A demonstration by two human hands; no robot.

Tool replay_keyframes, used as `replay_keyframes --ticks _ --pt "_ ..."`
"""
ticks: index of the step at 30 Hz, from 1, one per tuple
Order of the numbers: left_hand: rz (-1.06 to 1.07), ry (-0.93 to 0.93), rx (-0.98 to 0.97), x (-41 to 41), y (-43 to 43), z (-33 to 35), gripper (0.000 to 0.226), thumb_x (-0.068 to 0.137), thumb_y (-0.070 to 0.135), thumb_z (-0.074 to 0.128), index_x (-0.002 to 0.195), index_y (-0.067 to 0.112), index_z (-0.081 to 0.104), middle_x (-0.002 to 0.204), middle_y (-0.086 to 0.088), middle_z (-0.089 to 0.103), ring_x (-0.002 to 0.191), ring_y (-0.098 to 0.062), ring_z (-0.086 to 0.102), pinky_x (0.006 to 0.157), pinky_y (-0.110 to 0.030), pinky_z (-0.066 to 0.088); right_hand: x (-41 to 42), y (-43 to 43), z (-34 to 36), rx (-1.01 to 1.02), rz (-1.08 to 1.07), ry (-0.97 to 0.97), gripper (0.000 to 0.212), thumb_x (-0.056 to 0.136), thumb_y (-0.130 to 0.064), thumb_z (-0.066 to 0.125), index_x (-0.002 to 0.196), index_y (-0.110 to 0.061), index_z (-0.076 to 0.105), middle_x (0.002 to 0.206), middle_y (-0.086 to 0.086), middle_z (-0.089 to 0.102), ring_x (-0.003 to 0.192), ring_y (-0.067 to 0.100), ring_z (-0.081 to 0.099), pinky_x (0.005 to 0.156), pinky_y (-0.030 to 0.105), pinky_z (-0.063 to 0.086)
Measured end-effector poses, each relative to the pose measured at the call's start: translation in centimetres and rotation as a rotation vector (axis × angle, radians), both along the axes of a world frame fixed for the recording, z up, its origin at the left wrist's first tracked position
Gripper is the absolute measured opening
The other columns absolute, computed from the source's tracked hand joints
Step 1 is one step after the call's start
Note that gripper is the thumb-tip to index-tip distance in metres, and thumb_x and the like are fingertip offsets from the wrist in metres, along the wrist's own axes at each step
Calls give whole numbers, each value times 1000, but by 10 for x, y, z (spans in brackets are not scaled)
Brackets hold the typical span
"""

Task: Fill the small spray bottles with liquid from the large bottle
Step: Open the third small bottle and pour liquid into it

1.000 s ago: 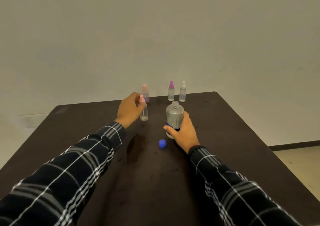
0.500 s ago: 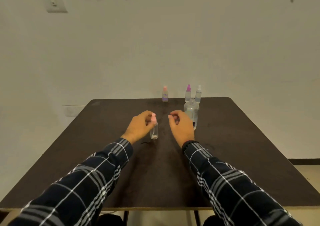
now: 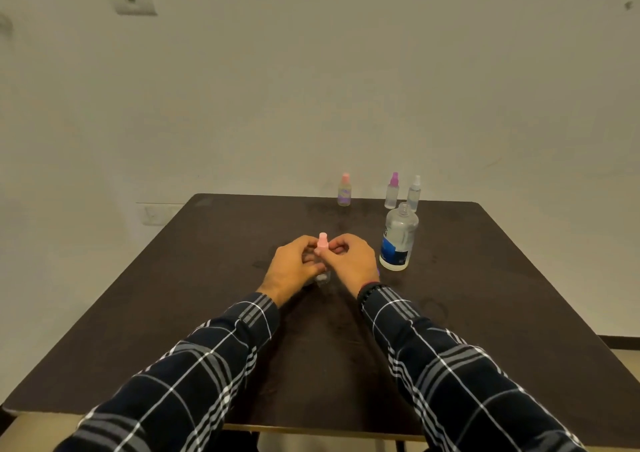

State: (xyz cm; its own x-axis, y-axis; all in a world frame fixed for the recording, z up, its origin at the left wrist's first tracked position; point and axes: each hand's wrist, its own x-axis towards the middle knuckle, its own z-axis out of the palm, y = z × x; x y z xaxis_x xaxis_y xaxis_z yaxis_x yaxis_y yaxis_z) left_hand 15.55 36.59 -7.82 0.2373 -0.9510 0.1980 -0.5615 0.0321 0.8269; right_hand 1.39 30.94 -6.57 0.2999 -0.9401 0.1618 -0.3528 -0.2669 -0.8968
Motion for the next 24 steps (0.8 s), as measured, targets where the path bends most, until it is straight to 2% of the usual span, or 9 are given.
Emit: replay_keyframes --ticks 3,6,10,13,17,19,21,22,24 --pt "24 116 -51 -4 2 -2 47 85 12 80 125 22 58 107 9 72 96 5 70 83 -14 56 1 -1 -6 -22 9 -19 20 86 -34 75 100 -21 68 96 -4 68 89 9 65 79 24 55" --pt "35 149 -39 -5 1 -1 49 84 12 82 125 21 57 108 8 71 95 6 70 80 -11 54 1 -1 -6 -71 20 23 20 90 -35 71 104 -22 67 102 -4 63 87 8 61 79 22 52" --pt "46 133 -6 1 -4 -3 39 84 15 82 116 21 62 107 6 73 96 0 71 89 -21 58 3 -3 -2 -117 62 132 26 97 -34 63 120 -22 62 111 -5 59 93 6 56 84 21 46" --pt "41 105 -8 4 -3 -3 32 85 16 81 112 20 63 105 6 74 94 0 72 88 -23 59 4 -3 -1 -63 131 93 32 98 -28 61 129 -23 58 119 -4 58 102 5 55 95 27 50" --pt "59 8 -19 -1 0 -2 29 84 17 80 107 21 63 95 7 71 85 -3 69 78 -18 56 8 -1 -3 59 94 -23 55 83 -38 78 128 -26 49 113 -7 61 100 8 60 85 23 51" --pt "56 59 -23 -2 1 -3 28 85 14 80 108 17 63 95 9 72 86 3 70 76 -15 56 10 -2 -6 38 11 -47 44 82 -37 80 114 -24 52 104 -5 62 94 9 62 85 27 54" --pt "48 97 -23 -2 1 -4 28 86 14 80 108 16 63 98 7 73 89 4 71 83 -17 58 9 -2 -9 -23 8 -40 27 87 -34 75 107 -25 59 107 -4 61 93 7 62 89 30 55" --pt "45 103 -21 -1 0 -4 29 86 16 80 108 17 63 100 5 74 90 2 72 85 -19 59 7 -1 -9 -43 45 -32 22 92 -33 69 111 -25 61 113 -4 58 95 6 60 92 29 54" --pt "41 107 -15 -1 0 -3 30 85 19 81 109 19 62 102 5 73 92 0 72 87 -22 59 2 0 -8 -60 162 -17 32 101 -32 57 131 -24 56 125 -6 48 107 5 57 95 22 50"
